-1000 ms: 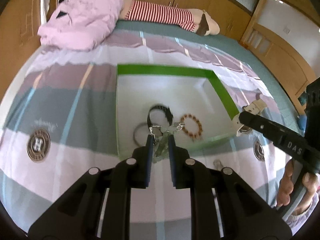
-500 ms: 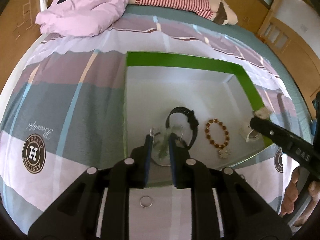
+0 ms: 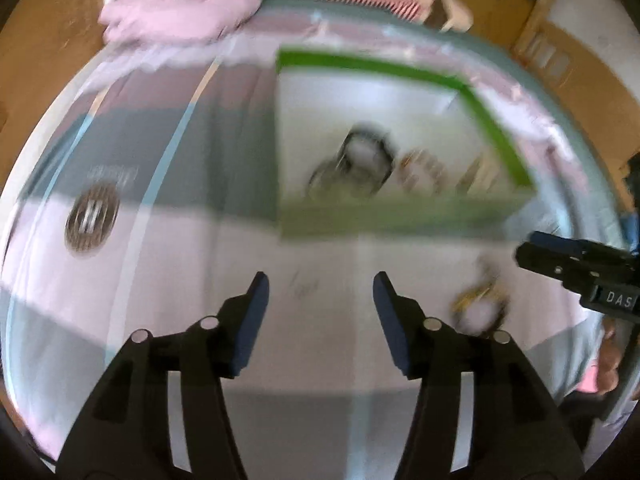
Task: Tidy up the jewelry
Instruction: 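Carry the white watch into the box with the right tool while the left drops the keychain, then move the right tool to the silver bead ring while the left tool reaches the gold-black bracelet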
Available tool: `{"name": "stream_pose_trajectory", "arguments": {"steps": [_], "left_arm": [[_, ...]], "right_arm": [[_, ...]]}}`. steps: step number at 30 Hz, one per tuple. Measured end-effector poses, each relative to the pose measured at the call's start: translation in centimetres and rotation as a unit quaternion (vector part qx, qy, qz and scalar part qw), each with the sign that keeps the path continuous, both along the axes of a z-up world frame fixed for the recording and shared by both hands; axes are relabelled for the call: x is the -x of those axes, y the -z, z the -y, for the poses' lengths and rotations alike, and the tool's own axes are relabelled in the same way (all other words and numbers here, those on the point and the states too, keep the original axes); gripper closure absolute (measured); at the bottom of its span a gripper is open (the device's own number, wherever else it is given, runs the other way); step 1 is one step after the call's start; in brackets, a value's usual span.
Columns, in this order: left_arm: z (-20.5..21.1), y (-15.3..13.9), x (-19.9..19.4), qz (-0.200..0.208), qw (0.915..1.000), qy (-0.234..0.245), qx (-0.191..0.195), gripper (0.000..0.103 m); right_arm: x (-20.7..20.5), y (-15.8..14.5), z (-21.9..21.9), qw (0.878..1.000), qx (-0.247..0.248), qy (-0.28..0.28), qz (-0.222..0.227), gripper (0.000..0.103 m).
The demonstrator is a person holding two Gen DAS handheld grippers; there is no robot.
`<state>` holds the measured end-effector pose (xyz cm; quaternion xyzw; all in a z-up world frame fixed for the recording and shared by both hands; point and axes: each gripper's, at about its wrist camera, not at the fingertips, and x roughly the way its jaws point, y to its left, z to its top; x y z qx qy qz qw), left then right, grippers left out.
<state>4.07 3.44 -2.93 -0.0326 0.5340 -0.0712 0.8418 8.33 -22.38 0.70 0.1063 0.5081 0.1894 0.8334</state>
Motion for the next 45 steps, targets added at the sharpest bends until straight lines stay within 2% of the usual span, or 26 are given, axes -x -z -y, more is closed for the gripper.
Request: {"name": "stream_pose_trajectory", "arguments": {"steps": [2, 4, 7, 10, 13, 16, 20, 23, 27, 29, 30, 32, 36, 39, 43, 45], "left_arm": [[-0.5, 1.9, 0.8, -0.027, 0.9994, -0.018, 0.004, 0.048], [-0.6, 2.7, 1.0, -0.039, 0.9989, -0.026, 0.003, 0.047], [-0.2, 2.7, 1.2, -0.035, 0.9992, -0.021, -0.004, 0.038], [0.3, 2.5, 1.4, -0.032, 0.9994, -0.008, -0.008, 0.037], [0.3, 2.7, 1.3, -0.037, 0.9992, -0.003, -0.013, 0.037], [0.0, 2.9, 1.1, -0.042, 0.999, -0.012, -0.014, 0.036], [-0.3, 3.0, 1.0, -0.044, 0.9988, -0.017, -0.013, 0.034], [-0.1, 2.9, 1.1, -0.043, 0.9989, -0.015, -0.013, 0.033], [0.3, 3.0, 1.2, -0.043, 0.9989, -0.01, -0.017, 0.03], [0.4, 3.1, 1.4, -0.043, 0.9988, -0.009, -0.019, 0.029], [0.5, 3.1, 1.5, -0.043, 0.9988, -0.008, -0.019, 0.029], [0.6, 3.0, 1.6, -0.042, 0.9989, -0.007, -0.018, 0.029], [1.1, 2.8, 1.7, -0.037, 0.9993, -0.001, -0.01, 0.028], [1.6, 2.7, 1.9, -0.035, 0.9993, 0.008, -0.01, 0.027], [2.1, 2.8, 2.0, -0.035, 0.9992, 0.015, -0.013, 0.027], [2.2, 2.8, 2.0, -0.036, 0.9991, 0.017, -0.015, 0.027]], "right_arm": [[1.1, 1.7, -0.2, 0.999, 0.034, -0.007, -0.028, 0.047], [2.0, 4.7, -0.2, 0.995, 0.077, -0.008, -0.066, 0.047], [2.8, 7.9, 0.8, 0.988, 0.125, 0.005, -0.094, 0.047], [3.5, 8.2, 0.8, 0.99, 0.113, 0.001, -0.082, 0.039], [4.3, 8.3, -1.1, 0.99, 0.11, -0.031, -0.079, 0.029], [5.1, 8.3, -3.9, 0.989, 0.118, -0.064, -0.067, 0.028], [5.8, 7.8, -6.7, 0.988, 0.072, -0.114, -0.07, 0.028], [5.6, 6.9, -7.3, 0.989, 0.056, -0.128, -0.056, 0.028], [4.9, 5.2, -5.5, 0.996, 0.056, -0.073, -0.007, 0.028], [4.4, 4.8, -4.3, 0.996, 0.078, -0.031, 0.015, 0.028], [4.1, 5.1, -3.7, 0.994, 0.104, -0.004, 0.025, 0.028], [3.4, 6.0, -3.1, 0.991, 0.131, 0.024, 0.03, 0.028], [2.5, 7.7, -2.9, 0.99, 0.137, 0.029, 0.017, 0.028], [2.5, 8.4, -3.8, 0.988, 0.153, 0.016, 0.015, 0.034], [2.8, 8.5, -5.1, 0.985, 0.169, 0.003, 0.029, 0.069], [3.0, 8.5, -5.1, 0.986, 0.166, 0.001, 0.028, 0.071]]}}
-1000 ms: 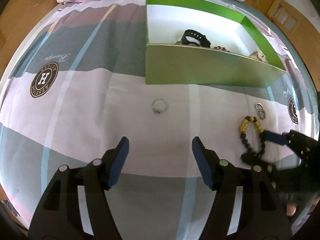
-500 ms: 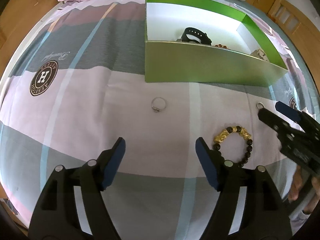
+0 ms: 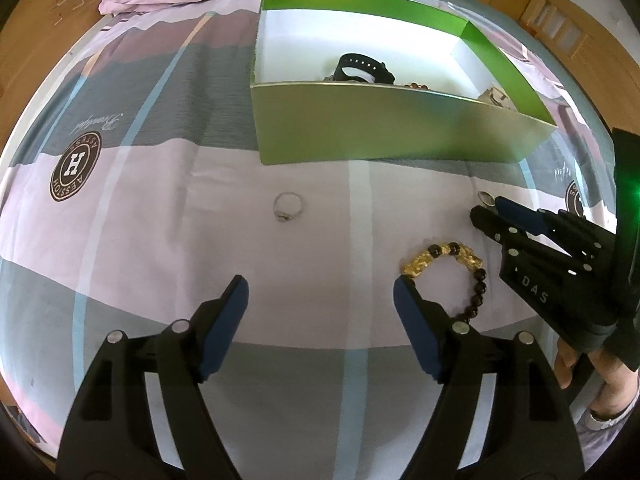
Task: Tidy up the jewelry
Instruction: 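Move the right tool to the silver bead ring while the left tool reaches the gold-black bracelet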
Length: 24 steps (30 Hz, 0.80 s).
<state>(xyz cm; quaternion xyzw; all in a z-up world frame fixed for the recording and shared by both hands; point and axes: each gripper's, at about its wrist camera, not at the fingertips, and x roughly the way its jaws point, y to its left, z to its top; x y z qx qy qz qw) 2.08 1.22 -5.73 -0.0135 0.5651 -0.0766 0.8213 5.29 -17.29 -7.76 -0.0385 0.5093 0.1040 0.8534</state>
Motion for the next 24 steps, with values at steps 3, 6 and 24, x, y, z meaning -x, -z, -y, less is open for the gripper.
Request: {"name": "stream_pose_trajectory", "arguments": {"steps": [3, 6, 24], "left_arm": [[0.15, 0.07, 0.04, -0.001, 1.0, 0.003, -0.001, 0.027], [0.18, 0.11, 0.11, -0.001, 1.0, 0.004, -0.003, 0.026], [0.85, 0.15, 0.54, 0.001, 0.9999, 0.014, -0.006, 0.025]], "right_arm": [[-0.03, 0.1, -0.15, 1.0, 0.0, -0.001, 0.001, 0.074], [0.04, 0.06, 0.12, 1.0, -0.003, 0.001, 0.003, 0.081], [-0.21, 0.11, 0.71, 1.0, -0.022, 0.011, -0.008, 0.082]]}}
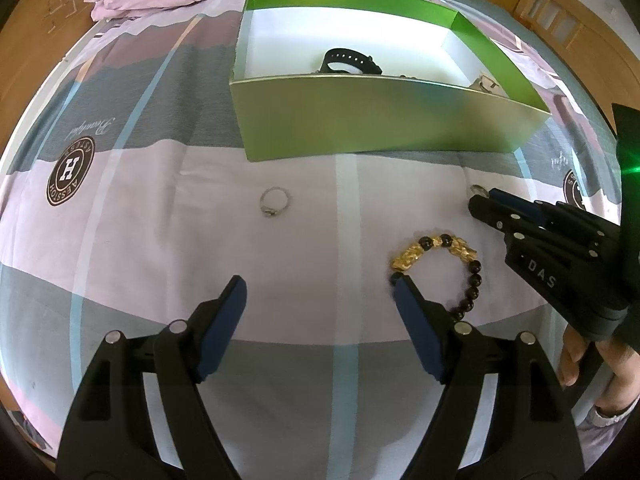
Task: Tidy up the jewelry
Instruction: 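Move the right tool to the silver bead ring while the left tool reaches the gold-black bracelet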
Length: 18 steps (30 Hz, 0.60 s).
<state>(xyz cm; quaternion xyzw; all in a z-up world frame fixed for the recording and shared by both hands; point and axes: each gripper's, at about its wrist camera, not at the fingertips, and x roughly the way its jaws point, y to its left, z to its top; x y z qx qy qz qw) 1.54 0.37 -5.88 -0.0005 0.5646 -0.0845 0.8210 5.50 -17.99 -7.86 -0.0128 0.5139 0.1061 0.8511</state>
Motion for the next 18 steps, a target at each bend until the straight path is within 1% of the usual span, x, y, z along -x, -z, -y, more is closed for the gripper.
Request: {"name": "stream_pose_trajectory", "arguments": {"steps": [11, 18], "left_arm": [[0.59, 0.2, 0.26, -0.003, 0.9999, 0.011, -0.006, 0.024], [0.57, -0.22, 0.51, -0.005, 0.9998, 0.017, 0.0, 0.024]], "right_arm": [[-0.04, -0.03, 0.03, 1.0, 0.0, 0.0, -0.001, 0.082], [0.13, -0.62, 0.33, 1.0, -0.008, 0.001, 0.008, 0.082]]}}
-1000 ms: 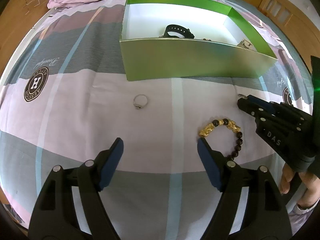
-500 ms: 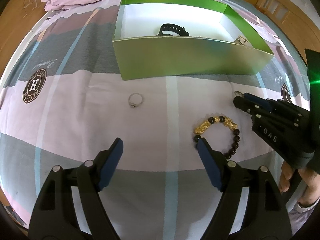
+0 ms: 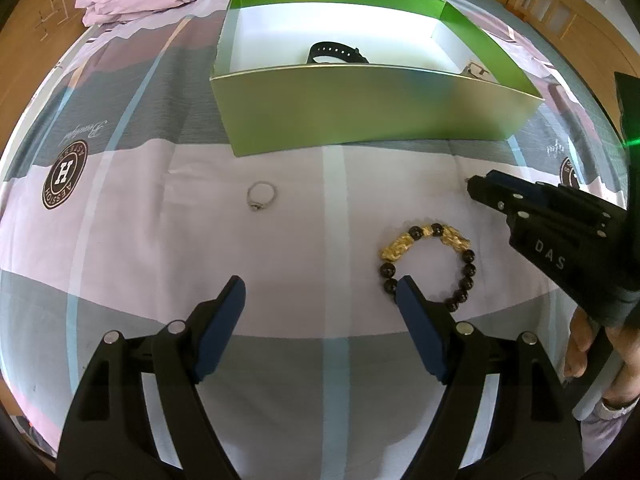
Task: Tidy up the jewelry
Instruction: 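Move the right tool to the silver bead ring while the left tool reaches the gold-black bracelet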
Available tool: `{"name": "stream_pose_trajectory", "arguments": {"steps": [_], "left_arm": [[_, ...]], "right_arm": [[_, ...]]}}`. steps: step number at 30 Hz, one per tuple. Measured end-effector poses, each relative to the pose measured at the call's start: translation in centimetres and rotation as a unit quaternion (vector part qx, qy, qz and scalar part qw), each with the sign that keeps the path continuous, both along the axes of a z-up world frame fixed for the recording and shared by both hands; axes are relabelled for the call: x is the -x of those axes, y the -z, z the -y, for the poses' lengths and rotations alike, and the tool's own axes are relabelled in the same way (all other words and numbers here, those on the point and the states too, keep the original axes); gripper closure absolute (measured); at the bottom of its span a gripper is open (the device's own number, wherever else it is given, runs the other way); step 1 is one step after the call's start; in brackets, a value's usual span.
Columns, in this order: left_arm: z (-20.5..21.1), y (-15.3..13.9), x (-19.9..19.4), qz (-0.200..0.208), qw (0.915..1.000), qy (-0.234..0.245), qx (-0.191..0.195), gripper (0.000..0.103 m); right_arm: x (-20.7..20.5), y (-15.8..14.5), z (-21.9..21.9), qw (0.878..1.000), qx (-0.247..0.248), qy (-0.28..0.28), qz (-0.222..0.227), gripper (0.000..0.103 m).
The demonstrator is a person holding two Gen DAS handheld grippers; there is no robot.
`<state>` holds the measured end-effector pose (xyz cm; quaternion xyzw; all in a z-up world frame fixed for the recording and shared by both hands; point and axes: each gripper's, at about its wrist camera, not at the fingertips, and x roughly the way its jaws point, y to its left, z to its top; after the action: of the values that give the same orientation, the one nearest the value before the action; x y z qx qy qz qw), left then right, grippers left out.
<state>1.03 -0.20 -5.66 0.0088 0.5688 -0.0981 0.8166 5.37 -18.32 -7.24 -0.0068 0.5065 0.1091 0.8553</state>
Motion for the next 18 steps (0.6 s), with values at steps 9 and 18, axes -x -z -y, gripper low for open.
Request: {"name": "stream_pose_trajectory", "arguments": {"steps": [9, 18], "left_arm": [[-0.3, -1.9, 0.7, -0.015, 0.9963, 0.055, 0.065, 0.021], [1.8, -0.1, 1.2, -0.002, 0.9962, 0.066, 0.058, 0.021]], "right_arm": [[-0.2, -0.8, 0.8, 1.0, -0.023, 0.011, -0.011, 0.082], [0.2, -1.9, 1.2, 1.0, -0.027, 0.003, -0.017, 0.082]]}}
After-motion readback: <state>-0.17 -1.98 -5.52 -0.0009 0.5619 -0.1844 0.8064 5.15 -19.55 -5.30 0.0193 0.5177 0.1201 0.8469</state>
